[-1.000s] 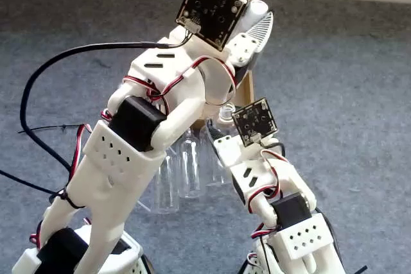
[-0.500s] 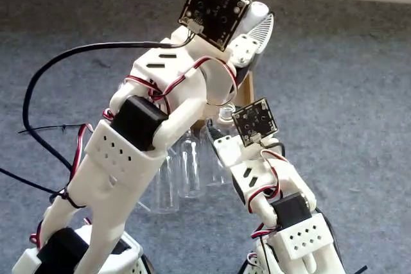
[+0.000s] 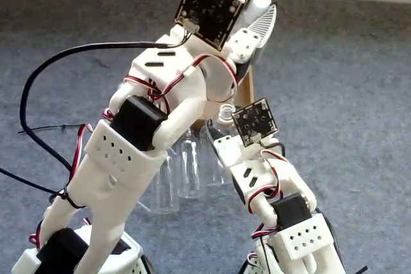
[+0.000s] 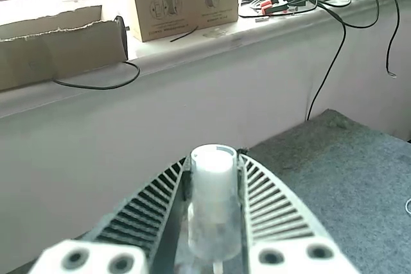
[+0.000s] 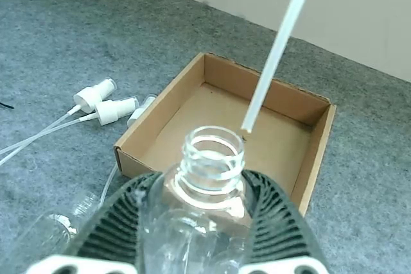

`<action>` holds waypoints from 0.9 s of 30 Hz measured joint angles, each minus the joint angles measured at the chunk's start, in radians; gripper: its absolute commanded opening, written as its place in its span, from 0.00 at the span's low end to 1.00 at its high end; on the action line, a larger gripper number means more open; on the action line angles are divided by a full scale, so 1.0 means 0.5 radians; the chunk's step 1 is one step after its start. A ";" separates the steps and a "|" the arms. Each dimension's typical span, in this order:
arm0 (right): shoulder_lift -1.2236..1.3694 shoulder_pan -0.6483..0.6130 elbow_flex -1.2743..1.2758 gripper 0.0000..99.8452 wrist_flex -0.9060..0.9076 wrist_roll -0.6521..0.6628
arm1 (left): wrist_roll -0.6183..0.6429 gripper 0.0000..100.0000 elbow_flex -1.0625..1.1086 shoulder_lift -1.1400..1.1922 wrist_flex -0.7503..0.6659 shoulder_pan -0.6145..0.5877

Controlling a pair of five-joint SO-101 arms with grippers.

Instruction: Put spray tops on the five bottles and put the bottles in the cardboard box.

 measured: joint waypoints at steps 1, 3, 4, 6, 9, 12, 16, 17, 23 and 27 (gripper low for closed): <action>0.000 0.000 0.000 0.00 0.000 0.000 | 0.000 0.00 0.000 0.000 0.000 0.000; 0.000 0.000 0.000 0.00 0.000 0.000 | 0.000 0.00 0.037 0.000 0.000 0.000; 0.000 -0.003 0.003 0.00 0.000 0.000 | 0.000 0.00 0.064 0.000 0.000 0.000; -0.003 0.000 0.000 0.00 0.000 0.000 | 0.000 0.00 0.129 0.000 -0.003 -0.009; -0.003 0.003 0.003 0.00 0.000 0.000 | 0.003 0.00 0.292 -0.003 -0.003 -0.009; -0.003 0.003 0.000 0.00 0.000 0.000 | 0.003 0.00 0.430 -0.031 -0.003 -0.021; -0.003 -0.003 0.000 0.00 0.000 0.000 | 0.012 0.00 0.586 -0.181 -0.012 -0.095; -0.003 -0.003 0.000 0.00 0.000 0.000 | 0.012 0.00 0.626 -0.215 -0.012 -0.104; -0.003 -0.006 0.003 0.00 0.000 0.000 | 0.015 0.00 0.884 -0.423 -0.015 -0.104; 0.000 -0.006 0.003 0.01 0.000 0.000 | 0.015 0.00 1.059 -0.577 -0.015 -0.104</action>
